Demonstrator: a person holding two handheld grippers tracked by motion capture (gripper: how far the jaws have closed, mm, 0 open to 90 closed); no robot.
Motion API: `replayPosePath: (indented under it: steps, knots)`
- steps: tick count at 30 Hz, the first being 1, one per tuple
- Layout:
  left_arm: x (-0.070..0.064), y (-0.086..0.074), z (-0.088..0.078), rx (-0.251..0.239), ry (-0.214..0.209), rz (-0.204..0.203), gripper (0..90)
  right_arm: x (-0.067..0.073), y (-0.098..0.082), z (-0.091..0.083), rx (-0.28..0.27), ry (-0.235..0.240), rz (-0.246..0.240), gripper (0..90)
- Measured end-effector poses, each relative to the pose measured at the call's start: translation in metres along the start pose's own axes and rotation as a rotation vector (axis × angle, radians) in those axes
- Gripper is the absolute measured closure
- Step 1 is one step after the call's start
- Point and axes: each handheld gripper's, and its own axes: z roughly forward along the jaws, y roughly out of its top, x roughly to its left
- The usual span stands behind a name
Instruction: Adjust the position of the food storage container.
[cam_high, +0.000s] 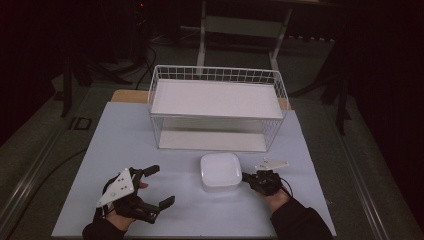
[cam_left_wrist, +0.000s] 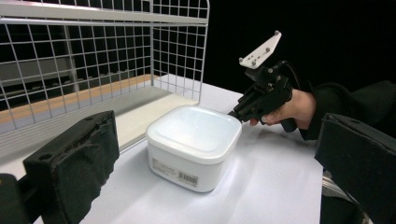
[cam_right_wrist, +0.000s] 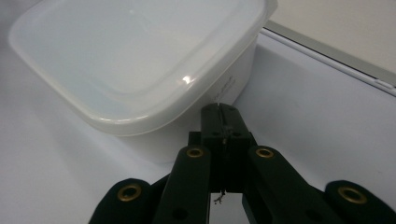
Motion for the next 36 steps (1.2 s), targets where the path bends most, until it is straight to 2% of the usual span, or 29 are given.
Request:
replayPosePath:
  steps: [12,25,31,36]
  knots:
    - [-0.001,0.0,0.002,0.008,-0.004,0.001,0.0,0.007,0.005,0.005,-0.001,0.026,-0.001,89.9]
    - [-0.003,0.0,0.003,0.019,-0.011,0.008,0.0,0.011,0.016,0.021,-0.008,0.034,-0.024,89.9]
    - [-0.004,-0.001,0.003,0.023,-0.012,0.006,0.0,0.012,0.021,0.027,-0.011,0.044,-0.011,89.9]
    - [-0.004,0.0,0.002,0.024,-0.015,0.01,0.0,0.015,0.024,0.031,-0.009,0.053,-0.022,89.9]
